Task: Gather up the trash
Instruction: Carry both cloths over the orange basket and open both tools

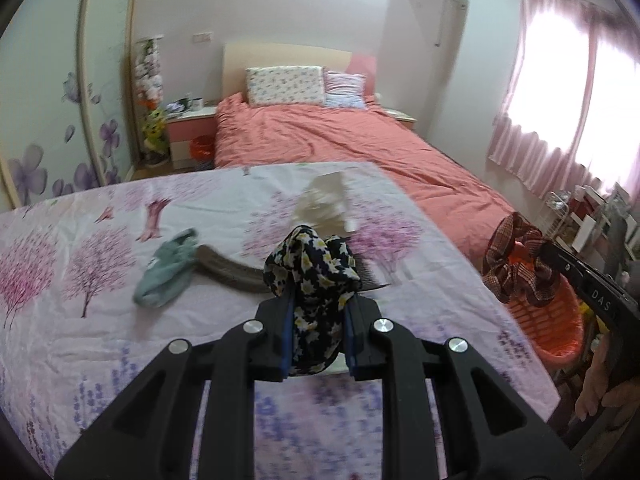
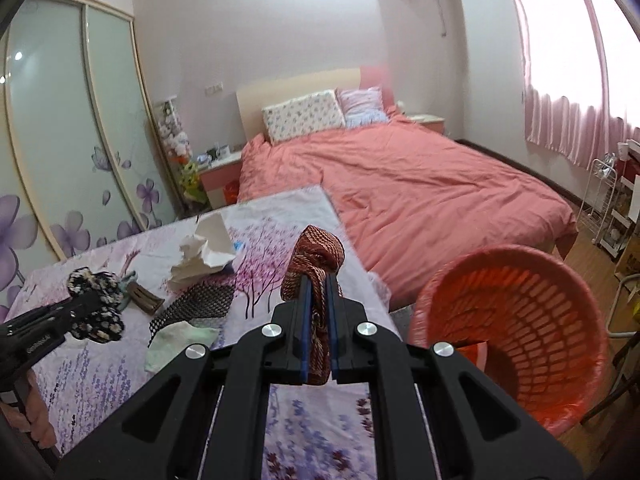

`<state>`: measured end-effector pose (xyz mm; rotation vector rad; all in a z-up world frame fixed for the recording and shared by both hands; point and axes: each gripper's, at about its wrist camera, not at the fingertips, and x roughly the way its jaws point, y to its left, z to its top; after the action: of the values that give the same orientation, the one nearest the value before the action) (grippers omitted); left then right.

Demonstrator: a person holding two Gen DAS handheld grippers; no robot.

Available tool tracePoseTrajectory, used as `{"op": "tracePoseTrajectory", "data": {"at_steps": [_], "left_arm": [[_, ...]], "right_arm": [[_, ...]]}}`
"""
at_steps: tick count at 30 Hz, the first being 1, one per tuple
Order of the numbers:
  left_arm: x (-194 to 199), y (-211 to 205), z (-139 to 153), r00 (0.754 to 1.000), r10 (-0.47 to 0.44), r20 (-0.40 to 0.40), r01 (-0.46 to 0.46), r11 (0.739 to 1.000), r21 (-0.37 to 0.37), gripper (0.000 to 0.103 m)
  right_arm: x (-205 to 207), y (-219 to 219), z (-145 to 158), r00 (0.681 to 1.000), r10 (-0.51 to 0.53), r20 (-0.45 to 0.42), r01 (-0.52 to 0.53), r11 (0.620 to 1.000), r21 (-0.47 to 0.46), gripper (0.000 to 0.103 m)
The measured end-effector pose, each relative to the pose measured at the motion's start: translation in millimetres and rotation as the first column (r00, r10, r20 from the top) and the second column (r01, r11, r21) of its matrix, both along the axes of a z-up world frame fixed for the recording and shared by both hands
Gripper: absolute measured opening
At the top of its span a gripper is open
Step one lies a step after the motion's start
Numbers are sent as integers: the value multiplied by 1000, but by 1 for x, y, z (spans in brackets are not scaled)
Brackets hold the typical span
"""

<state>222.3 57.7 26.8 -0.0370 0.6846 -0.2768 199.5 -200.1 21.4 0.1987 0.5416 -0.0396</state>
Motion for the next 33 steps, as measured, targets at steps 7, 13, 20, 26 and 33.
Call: {"op": "tracePoseTrajectory", "data": {"at_steps": [7,13,20,26,33], "left_arm": [[-8,-47,12,994,-102,25,102,995,-11,20],[-13,-96,17,981,-190,32,191,981,-34,20],[-17,-155,18,954,-298,38,300,952,-62,20],[-18,-206,13,924,-381,34,382,921,-78,20],[-20,-252,6,891,-454,12,453,886,-96,20]], "right_arm": [[-30,-27,17,992,-71,103,72,997,-5,7],[-43,-50,21,980,-142,142,144,989,-10,7],[-51,-81,17,965,-220,143,224,974,-12,7],[-55,-105,11,945,-290,151,297,954,-27,7],[-62,-133,3,926,-348,148,351,936,10,7]]}}
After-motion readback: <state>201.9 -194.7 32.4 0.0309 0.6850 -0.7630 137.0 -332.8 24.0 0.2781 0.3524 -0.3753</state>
